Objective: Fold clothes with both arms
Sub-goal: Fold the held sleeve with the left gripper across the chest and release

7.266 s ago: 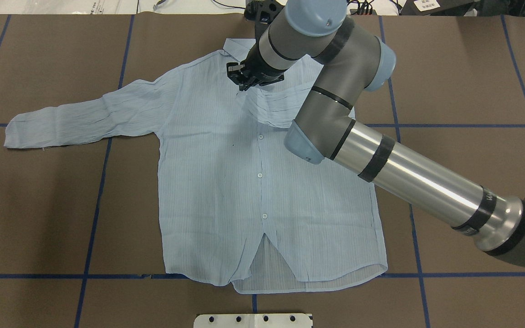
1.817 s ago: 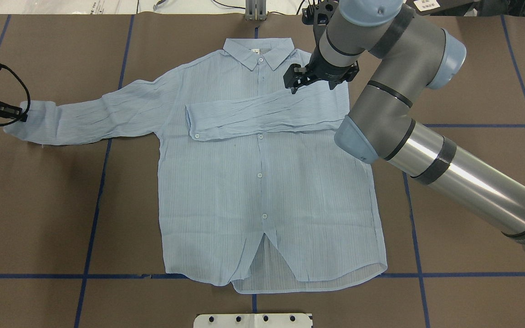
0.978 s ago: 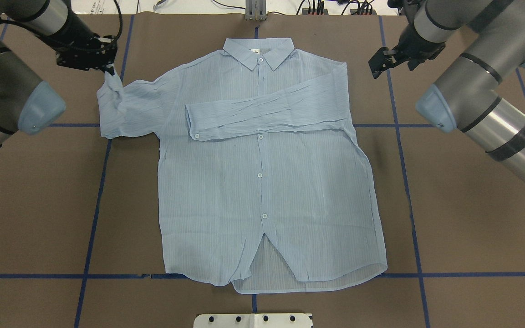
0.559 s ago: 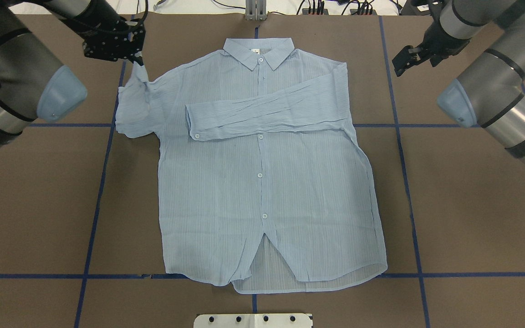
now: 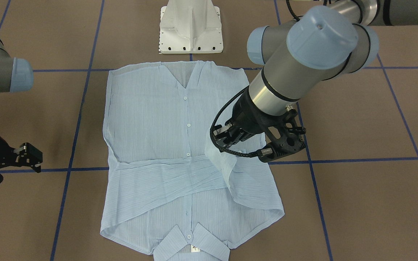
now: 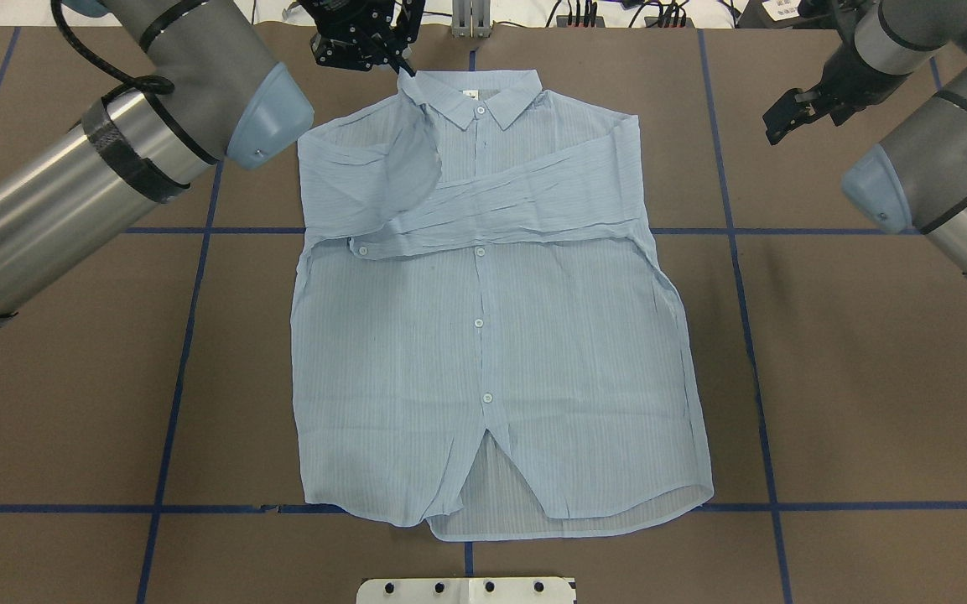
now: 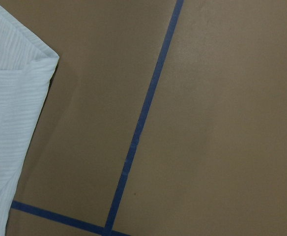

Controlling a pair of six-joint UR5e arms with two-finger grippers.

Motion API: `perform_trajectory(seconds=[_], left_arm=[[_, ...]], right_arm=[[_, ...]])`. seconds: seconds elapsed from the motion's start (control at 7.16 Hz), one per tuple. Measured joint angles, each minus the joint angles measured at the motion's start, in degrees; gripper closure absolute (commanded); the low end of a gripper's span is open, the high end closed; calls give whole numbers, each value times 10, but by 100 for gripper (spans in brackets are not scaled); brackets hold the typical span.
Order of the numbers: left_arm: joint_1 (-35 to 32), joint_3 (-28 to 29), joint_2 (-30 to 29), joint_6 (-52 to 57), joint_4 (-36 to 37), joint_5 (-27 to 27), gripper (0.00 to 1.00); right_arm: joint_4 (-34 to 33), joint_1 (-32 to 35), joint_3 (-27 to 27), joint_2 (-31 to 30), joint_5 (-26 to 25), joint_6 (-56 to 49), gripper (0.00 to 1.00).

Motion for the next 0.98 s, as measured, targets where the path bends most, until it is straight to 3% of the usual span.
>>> perform_trajectory(seconds=[0.28,0.56,0.7,0.84,0.98], left_arm=[[35,37,-12,-26,-50,13,100],[85,122,-49,-53,-127,61,100],[109,168,-67,-59,-167,91,83],[124,200,-80,-63,-195,117,1],[131,221,-89,-67,-217,128,0]], right_arm=[[1,1,-7,1,0,1,0],[2,2,-12,1,0,1,0],[2,3,-13,0,0,1,0],[3,4,-14,0,1,1,0],[2,6,-14,0,1,2,0]])
